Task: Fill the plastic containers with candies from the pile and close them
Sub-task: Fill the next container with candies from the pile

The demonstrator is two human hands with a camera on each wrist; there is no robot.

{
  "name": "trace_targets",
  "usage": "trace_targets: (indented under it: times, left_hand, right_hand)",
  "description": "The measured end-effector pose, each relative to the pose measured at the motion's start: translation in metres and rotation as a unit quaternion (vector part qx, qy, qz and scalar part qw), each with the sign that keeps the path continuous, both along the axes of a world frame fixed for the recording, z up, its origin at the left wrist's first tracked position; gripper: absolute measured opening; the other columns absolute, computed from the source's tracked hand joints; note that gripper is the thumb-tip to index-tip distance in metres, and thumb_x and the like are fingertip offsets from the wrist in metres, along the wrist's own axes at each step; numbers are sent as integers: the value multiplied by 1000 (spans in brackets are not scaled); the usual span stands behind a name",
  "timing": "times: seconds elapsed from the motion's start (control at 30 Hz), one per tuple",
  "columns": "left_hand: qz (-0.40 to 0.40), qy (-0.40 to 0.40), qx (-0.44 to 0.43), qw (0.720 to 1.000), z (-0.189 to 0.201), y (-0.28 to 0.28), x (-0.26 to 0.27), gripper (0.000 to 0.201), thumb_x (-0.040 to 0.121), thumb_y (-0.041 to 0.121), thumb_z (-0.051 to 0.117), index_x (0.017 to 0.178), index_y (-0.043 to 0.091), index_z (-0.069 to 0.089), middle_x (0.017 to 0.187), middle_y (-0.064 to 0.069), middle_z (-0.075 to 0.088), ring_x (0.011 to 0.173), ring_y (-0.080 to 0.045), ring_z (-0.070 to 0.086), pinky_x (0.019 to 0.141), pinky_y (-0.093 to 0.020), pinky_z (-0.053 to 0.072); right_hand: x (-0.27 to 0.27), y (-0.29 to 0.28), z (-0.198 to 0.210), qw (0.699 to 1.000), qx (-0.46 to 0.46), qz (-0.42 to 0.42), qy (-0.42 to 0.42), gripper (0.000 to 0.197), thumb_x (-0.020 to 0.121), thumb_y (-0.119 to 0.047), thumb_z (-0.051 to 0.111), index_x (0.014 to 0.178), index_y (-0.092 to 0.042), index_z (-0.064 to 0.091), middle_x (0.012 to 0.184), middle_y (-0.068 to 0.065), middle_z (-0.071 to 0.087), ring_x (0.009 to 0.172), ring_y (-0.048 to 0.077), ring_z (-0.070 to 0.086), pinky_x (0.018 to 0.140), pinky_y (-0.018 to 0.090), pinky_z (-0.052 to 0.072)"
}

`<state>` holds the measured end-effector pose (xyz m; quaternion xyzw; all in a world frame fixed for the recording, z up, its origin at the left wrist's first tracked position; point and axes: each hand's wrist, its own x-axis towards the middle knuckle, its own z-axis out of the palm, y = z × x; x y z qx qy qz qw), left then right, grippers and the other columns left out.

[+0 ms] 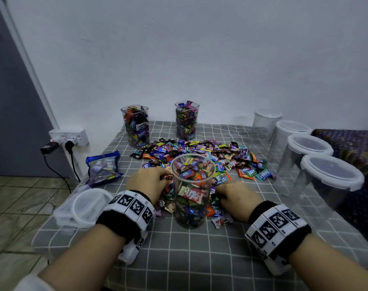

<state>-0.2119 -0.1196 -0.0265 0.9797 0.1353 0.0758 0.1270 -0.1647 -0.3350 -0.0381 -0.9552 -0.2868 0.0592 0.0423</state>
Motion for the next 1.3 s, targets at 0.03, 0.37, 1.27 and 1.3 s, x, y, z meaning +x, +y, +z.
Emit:
trace_targets:
  times: [0.03,0.37,1.27,1.3]
  left_hand:
    - [-1,-4,1,1000,0,0,-1,28,92,33,51,116,40,62,111,-1,67,105,-25,58,76,-31,45]
    - [-14,-27,-31,999,-2,1,2,29,92,33,52,119,40,61,110,-1,68,104,-25,58,77,-30,44]
    - [-25,-66,-90,993,-8,2,1,27,92,31,56,116,39,64,110,3,69,102,-18,59,76,-24,39]
    - [-25,-65,-89,994,-7,2,1,27,92,31,56,116,38,64,110,3,69,102,-18,59,75,-24,39]
  right_hand:
    - [0,-1,1,1000,11,-4,-5,28,92,-10,44,115,-15,60,116,6,59,108,23,54,85,28,43]
    - [2,-7,9,991,118,-53,-47,25,90,-6,45,104,-13,66,107,4,63,99,19,56,76,23,39]
    - [-23,33,61,864,502,40,-13,36,81,3,53,75,-31,61,94,-1,65,88,23,65,80,48,53]
    - [-23,33,61,868,495,41,-16,33,82,5,53,78,-26,63,97,-2,64,91,21,64,81,46,53]
